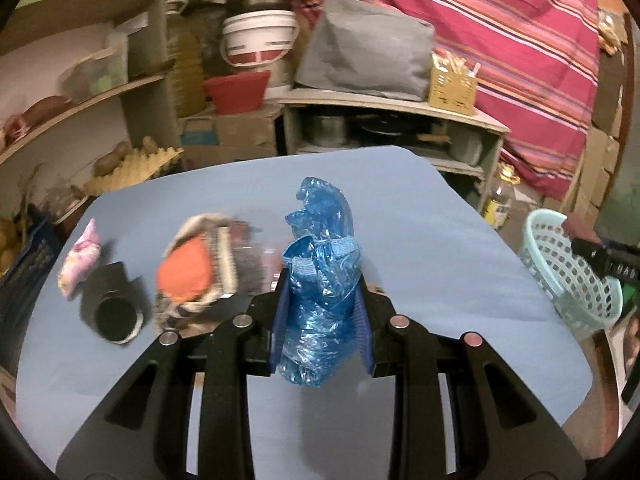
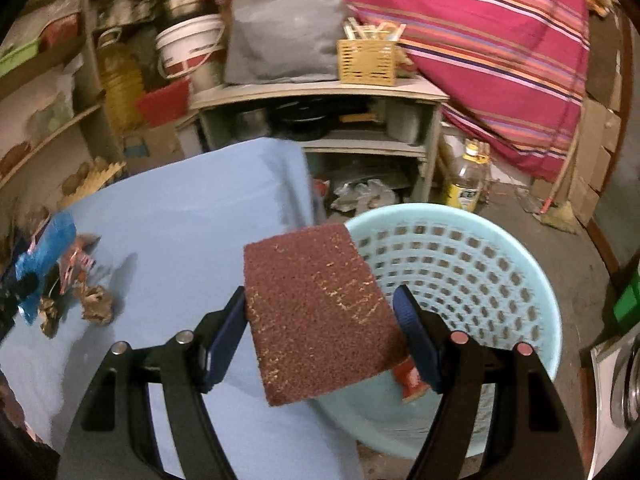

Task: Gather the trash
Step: 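Swing both tools over the basket and open them to drop the bag and pad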

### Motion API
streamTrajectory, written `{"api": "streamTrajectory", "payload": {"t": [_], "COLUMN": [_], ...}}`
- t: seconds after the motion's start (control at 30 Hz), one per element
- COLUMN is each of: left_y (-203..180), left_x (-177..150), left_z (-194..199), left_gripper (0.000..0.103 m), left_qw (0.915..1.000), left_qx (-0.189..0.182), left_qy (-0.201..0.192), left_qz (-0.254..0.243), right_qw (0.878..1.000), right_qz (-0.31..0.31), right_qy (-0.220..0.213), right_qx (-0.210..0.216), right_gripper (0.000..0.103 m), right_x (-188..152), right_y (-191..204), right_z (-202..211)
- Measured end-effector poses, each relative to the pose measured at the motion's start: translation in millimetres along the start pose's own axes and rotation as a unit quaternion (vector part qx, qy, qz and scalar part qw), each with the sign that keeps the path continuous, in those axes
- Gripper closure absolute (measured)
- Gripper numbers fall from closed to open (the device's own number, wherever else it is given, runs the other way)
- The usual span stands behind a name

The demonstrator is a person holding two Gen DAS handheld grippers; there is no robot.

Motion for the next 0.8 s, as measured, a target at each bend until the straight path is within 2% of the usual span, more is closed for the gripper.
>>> {"api": "streamTrajectory", "payload": {"t": [0.23,0.47,0.8], "left_y": [-48,-115,-199], "left_x": [-6,-7,-17], "left_z": [-15,-19,-37], "left_gripper": [0.075,0.075,0.074], "left_qw": [0.9991,0.996,0.9892], "left_qx": [-0.033,-0.073,-0.124], "left_qy": [0.02,0.017,0.035], "left_qz": [-0.016,-0.048,-0.069], "right_qw": [0.999,0.996,0.993], "right_qz": [-0.046,-0.08,-0.106], "right_qy": [-0.006,-0.007,0.003], "right_qx": [-0.014,-0.034,-0.059], "right_gripper": [0.031,0.031,0.031], "right_x": [-8,-16,-26], "right_y": [-49,-92,-132], "right_z": [7,10,4]}}
Point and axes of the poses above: each gripper's, at about its wrist camera, not at the fingertips, and z roughly against the way its jaws point, y to its left, x to its top, the point moved 2 cm from there along -z, roughly the way its jaws point, and after that the axes turned 13 degrees about z, right-handed, at the moved point
